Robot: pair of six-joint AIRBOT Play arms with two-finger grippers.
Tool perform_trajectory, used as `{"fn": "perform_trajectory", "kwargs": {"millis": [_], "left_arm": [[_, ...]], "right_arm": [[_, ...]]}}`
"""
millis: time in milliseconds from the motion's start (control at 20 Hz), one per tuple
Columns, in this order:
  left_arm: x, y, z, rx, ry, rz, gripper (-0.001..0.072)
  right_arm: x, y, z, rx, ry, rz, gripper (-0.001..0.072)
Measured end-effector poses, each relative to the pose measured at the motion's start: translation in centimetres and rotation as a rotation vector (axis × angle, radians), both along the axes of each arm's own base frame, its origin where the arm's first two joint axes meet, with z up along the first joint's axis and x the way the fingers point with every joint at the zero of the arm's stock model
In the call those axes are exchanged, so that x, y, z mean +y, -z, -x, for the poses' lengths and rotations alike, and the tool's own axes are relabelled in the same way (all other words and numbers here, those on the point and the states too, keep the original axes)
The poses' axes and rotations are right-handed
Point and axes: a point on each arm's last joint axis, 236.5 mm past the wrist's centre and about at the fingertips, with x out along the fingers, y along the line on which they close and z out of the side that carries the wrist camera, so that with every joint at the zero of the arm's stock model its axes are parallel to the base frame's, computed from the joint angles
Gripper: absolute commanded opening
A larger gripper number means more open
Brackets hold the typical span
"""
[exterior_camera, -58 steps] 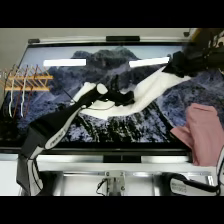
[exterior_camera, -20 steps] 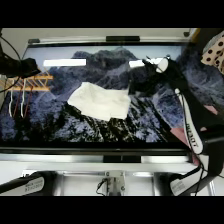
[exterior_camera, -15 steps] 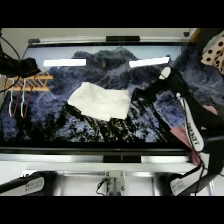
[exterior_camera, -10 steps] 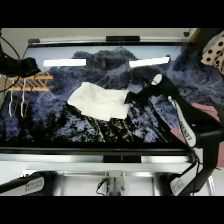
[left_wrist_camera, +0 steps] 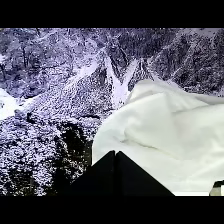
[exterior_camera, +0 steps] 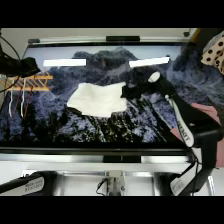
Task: Fold the shirts.
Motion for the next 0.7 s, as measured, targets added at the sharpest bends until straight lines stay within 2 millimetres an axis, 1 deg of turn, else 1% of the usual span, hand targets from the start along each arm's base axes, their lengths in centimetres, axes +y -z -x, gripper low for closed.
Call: {"fn": "perform_trajectory", "kwargs": {"millis": [50,150,200,250,300,350,400,450,550,700], "left_arm": [[0.0,0.0,-0.1,-0.003,-0.001,0.000,0.0026],[0.0,-0.2,-0.3,-0.013,-0.004,0.002,0.0026],[-0.1,-0.2,-0.3,-0.015,-0.003,0.008,0.0027],[-0.3,-0.3,-0.4,-0.019,0.001,0.018,0.0026],[-0.6,-0.5,-0.4,-0.024,0.009,0.027,0.0026],[-0.9,-0.6,-0.4,-0.026,0.017,0.036,0.0027],[-1.1,-0.7,-0.4,-0.029,0.021,0.044,0.0026],[-1.2,-0.7,-0.4,-0.032,0.025,0.050,0.0026],[-1.5,-0.8,-0.4,-0.033,0.032,0.058,0.0026],[-1.7,-0.7,-0.1,-0.020,0.047,0.060,0.0026]], "right_arm": [[-0.4,-3.4,-1.0,-0.061,-0.001,-0.024,0.0049],[-1.9,-11.5,-2.3,-0.189,0.004,-0.069,0.0048],[-3.3,-15.9,-2.7,-0.249,0.028,-0.081,0.0048],[-5.0,-19.4,-2.9,-0.296,0.066,-0.083,0.0048],[-7.0,-22.7,-2.5,-0.327,0.107,-0.083,0.0049],[-8.9,-25.3,-2.0,-0.349,0.150,-0.083,0.0049],[-11.1,-27.2,-1.2,-0.352,0.193,-0.079,0.0049],[-13.3,-28.0,-0.3,-0.333,0.231,-0.060,0.0049],[-18.6,-28.1,1.5,-0.259,0.319,0.001,0.0049],[-24.4,-28.1,4.0,-0.185,0.424,0.049,0.0049]]}}
